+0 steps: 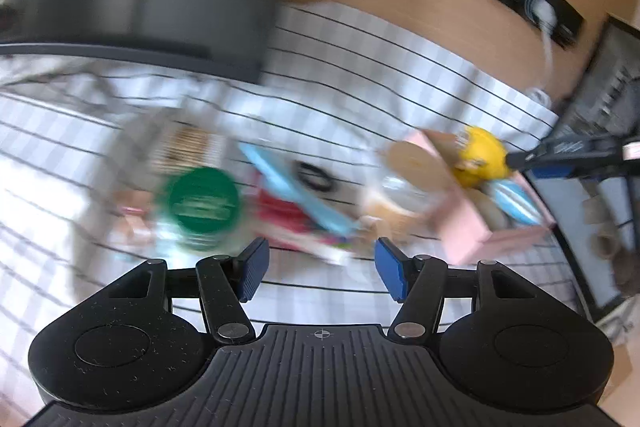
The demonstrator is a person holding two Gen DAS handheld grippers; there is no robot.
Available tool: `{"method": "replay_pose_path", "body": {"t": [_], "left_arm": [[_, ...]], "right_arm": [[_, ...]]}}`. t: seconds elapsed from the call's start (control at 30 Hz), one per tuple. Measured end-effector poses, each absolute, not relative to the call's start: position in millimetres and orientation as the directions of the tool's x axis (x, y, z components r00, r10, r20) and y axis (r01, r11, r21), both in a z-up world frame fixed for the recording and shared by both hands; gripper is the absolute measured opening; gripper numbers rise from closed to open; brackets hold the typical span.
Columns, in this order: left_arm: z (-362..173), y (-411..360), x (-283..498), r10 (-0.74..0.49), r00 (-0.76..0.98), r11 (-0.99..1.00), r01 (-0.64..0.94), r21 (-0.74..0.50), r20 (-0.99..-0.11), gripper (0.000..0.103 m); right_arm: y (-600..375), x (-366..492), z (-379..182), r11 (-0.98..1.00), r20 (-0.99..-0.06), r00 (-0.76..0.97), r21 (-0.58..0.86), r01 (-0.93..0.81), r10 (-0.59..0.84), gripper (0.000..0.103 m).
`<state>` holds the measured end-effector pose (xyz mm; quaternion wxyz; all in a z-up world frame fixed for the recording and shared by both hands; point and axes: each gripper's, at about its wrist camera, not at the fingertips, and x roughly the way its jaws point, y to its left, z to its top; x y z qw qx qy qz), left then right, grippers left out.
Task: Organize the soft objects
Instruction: 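Grasp the small pink ribbon-wrapped item with the left tool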
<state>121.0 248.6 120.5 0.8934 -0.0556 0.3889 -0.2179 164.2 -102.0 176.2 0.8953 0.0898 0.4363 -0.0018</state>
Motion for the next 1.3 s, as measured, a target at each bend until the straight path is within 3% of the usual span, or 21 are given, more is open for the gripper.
{"method": "replay_pose_path", "body": {"t": [0.33, 0.43, 0.57, 0.67, 0.73, 0.93, 1.1, 1.3], "left_arm": [[141, 395, 153, -0.295, 0.73, 0.955, 0.203, -0.216, -0.617, 0.063], [135, 418, 166, -0.3, 0.72, 0.953, 0.205, -0.222, -0.626, 0.062], [114, 420, 179, -0.372, 0.663, 0.928, 0.24, -0.286, -0.65, 0.058], [91, 403, 188, -0.423, 0.618, 0.906, 0.28, -0.318, -0.662, 0.056], [75, 386, 194, -0.424, 0.596, 0.906, 0.3, -0.301, -0.682, 0.046], [38, 357, 225, -0.381, 0.564, 0.924, 0.26, -0.28, -0.733, 0.045], [25, 347, 245, -0.346, 0.541, 0.935, 0.265, -0.235, -0.767, 0.044], [13, 334, 253, -0.319, 0.517, 0.935, 0.309, -0.175, -0.794, 0.031]], "right_arm": [[88, 228, 259, 0.924, -0.734, 0.566, 0.345, -0.166, 0.376, 0.07], [133, 235, 278, 0.926, -0.737, 0.561, 0.288, -0.244, 0.377, 0.071], [177, 229, 298, 0.926, -0.738, 0.597, 0.1, -0.364, 0.314, 0.08], [182, 220, 298, 0.91, -0.74, 0.607, 0.019, -0.415, 0.292, 0.08], [176, 222, 293, 0.897, -0.758, 0.582, 0.012, -0.441, 0.296, 0.08], [130, 241, 276, 0.89, -0.778, 0.552, 0.022, -0.455, 0.301, 0.08], [109, 268, 249, 0.87, -0.801, 0.494, 0.068, -0.488, 0.339, 0.08], [98, 290, 207, 0.871, -0.835, 0.397, 0.179, -0.458, 0.381, 0.08]]}}
